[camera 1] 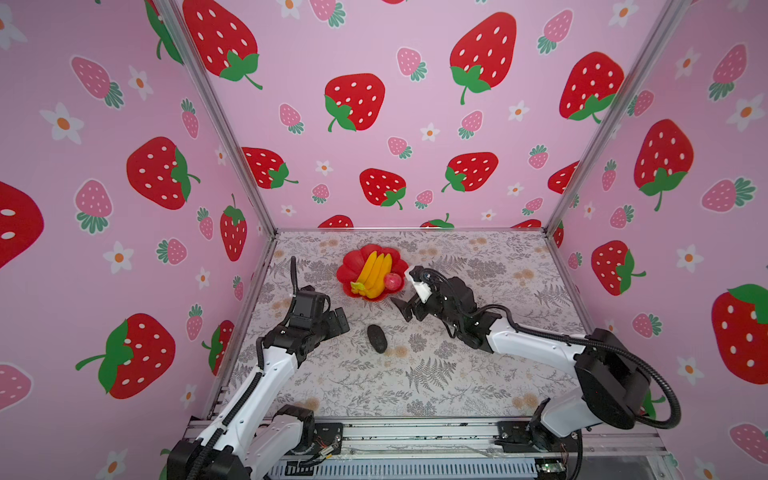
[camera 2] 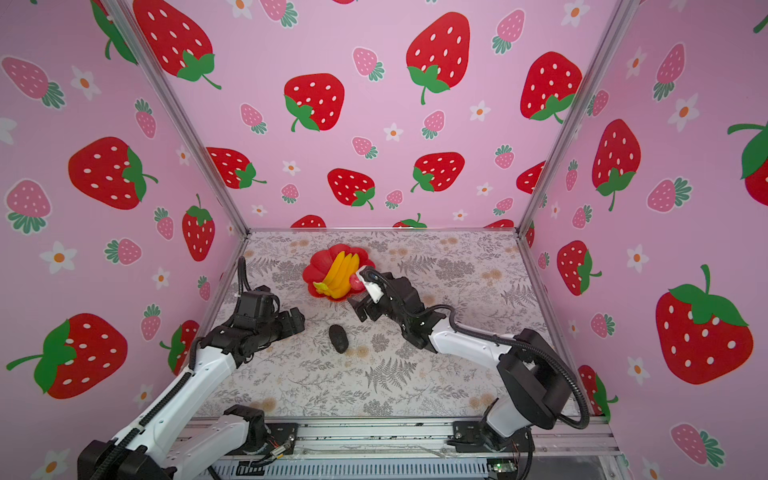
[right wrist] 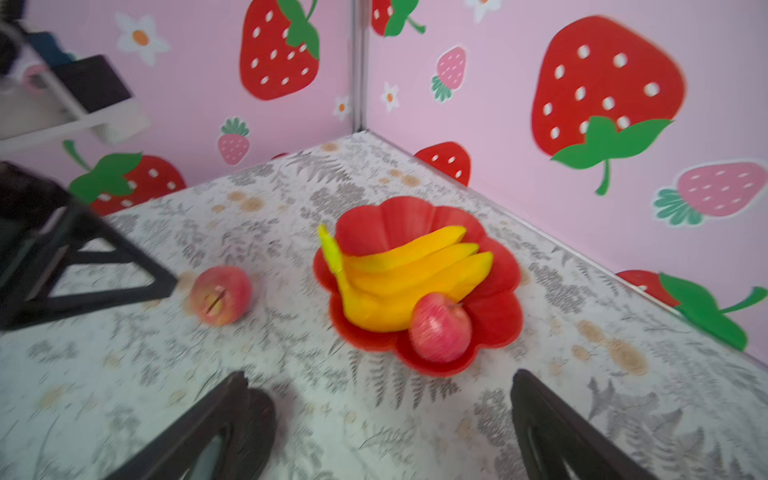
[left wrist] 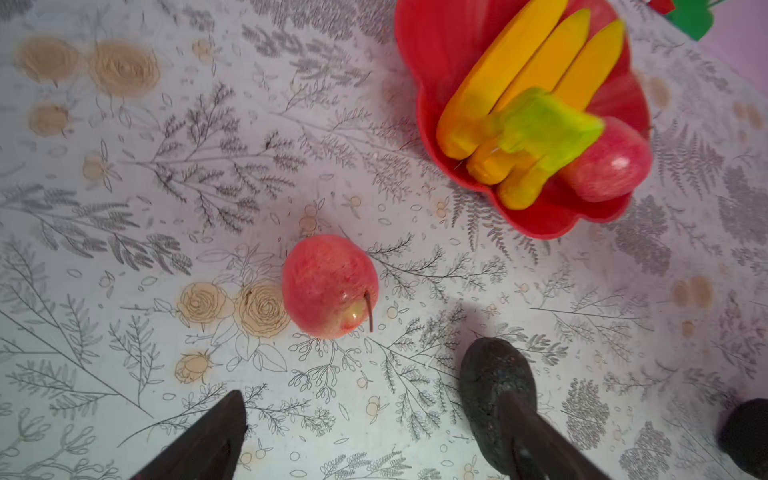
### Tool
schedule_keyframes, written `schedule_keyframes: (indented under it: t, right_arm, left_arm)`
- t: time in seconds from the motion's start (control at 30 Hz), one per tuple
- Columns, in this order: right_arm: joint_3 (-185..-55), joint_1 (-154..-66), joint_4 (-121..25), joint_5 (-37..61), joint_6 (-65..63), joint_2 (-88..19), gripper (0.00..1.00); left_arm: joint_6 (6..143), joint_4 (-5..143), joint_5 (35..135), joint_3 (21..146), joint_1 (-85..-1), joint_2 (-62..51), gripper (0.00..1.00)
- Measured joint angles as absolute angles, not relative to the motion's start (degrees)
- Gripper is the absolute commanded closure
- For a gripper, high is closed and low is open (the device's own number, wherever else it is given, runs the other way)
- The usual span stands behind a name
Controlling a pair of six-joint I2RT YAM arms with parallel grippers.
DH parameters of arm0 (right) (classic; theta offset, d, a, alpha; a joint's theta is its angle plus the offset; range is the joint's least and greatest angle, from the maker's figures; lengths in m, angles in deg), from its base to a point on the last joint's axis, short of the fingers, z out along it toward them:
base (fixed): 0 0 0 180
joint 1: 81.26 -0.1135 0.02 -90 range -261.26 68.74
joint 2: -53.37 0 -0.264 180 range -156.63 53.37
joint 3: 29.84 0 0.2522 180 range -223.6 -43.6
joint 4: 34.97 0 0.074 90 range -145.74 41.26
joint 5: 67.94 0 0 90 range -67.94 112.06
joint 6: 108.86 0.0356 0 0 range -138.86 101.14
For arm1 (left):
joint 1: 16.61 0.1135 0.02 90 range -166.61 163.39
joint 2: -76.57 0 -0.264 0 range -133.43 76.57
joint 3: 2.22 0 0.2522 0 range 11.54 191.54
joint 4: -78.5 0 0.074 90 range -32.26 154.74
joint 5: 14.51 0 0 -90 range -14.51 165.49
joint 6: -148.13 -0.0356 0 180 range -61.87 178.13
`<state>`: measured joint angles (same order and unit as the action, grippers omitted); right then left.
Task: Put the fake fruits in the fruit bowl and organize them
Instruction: 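Grasp the other red apple with the left gripper while the right arm withdraws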
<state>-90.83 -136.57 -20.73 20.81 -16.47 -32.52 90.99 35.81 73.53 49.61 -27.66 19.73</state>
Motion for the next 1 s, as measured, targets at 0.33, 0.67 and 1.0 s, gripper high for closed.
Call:
schedule_keyframes:
  t: [0.33, 0.67, 1.0]
  right_arm:
    - [-77.3, -145.7, -18.7, 18.7, -12.8, -28.5, 0.01]
    - [-77.1, -145.7, -16.3, 17.7, -12.7, -29.3, 0.01]
    - [-75.7, -145.7, -14.9, 18.4, -12.6, -29.2, 0.01]
  left_arm:
    - [102.6, 46.2, 73.2, 48.6, -24.9, 8.4, 0.09]
    - [104.9, 48.9, 72.9, 51.7, -23.8, -1.5, 0.17]
    - [105.9, 50.0, 72.9, 51.7, -23.7, -3.5, 0.41]
